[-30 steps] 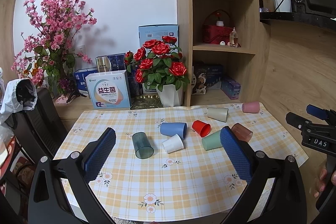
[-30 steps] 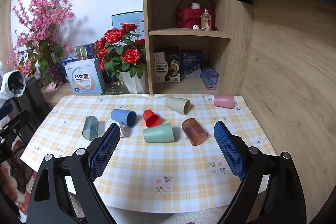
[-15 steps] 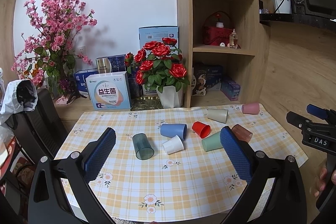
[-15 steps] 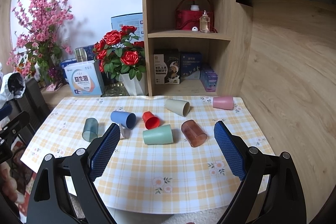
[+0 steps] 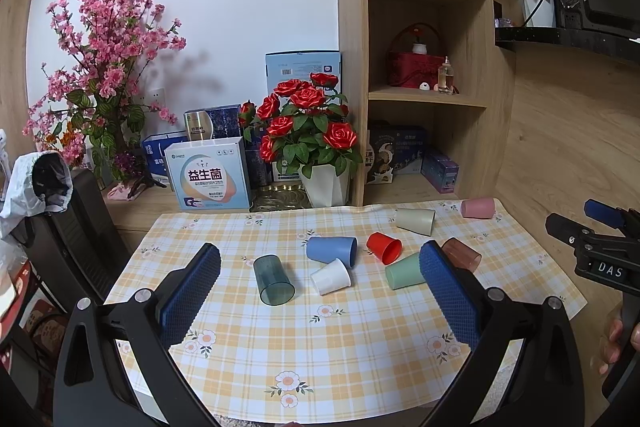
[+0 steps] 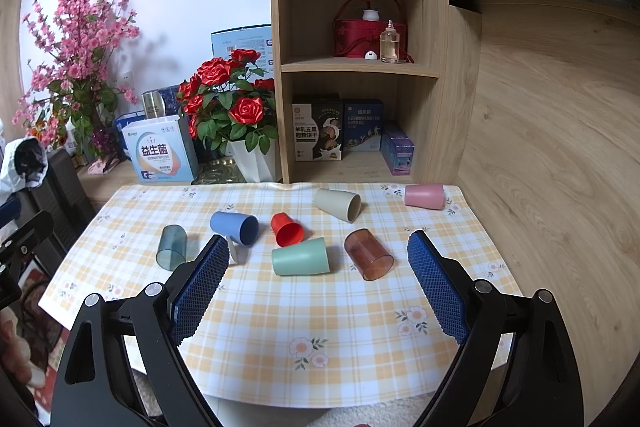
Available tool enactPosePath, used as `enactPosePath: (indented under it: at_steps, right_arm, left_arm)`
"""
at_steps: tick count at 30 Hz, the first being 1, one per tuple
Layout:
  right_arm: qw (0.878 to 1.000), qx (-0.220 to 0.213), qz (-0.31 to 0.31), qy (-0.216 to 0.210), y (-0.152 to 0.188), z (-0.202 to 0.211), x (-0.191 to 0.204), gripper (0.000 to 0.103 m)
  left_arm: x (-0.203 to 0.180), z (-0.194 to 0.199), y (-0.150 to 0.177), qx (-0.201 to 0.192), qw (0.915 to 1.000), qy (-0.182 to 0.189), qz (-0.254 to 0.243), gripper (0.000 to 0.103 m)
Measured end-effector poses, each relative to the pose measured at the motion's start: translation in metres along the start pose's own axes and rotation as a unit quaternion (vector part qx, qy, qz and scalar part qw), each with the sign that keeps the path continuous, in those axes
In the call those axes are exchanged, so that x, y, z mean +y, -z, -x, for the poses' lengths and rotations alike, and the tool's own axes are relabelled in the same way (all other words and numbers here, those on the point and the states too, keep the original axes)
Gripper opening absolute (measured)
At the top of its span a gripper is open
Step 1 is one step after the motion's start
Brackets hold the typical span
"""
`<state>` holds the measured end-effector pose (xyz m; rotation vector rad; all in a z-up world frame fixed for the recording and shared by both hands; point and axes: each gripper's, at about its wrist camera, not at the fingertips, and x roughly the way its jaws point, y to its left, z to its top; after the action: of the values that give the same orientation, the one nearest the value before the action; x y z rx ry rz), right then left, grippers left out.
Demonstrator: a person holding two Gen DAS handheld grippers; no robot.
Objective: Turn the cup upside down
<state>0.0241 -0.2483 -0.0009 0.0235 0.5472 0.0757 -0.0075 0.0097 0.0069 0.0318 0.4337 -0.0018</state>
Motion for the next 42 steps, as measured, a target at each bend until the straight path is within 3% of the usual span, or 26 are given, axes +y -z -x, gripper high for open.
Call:
enactPosePath:
  at_steps: [25, 37, 42]
  right_arm:
    - [1.000, 0.000, -0.001, 0.003, -0.001, 0.000, 0.000, 0.088]
    - [0.999, -0.028, -0.023, -0.017, 0.005, -0.005, -0.013, 0.088]
    - [0.999, -0.014, -0.030, -0.017, 0.008, -0.031, -0.024, 0.088]
  left_arm:
    - [0.000, 0.000, 0.000, 0.000, 1.0000, 0.004, 0.000, 0.097]
    - [0.010, -0.007, 0.007, -0.015, 0.9991, 0.034, 0.021, 0.097]
    - [0.021, -0.025, 0.015, -0.016, 0.9998, 0.003, 0.008, 0.097]
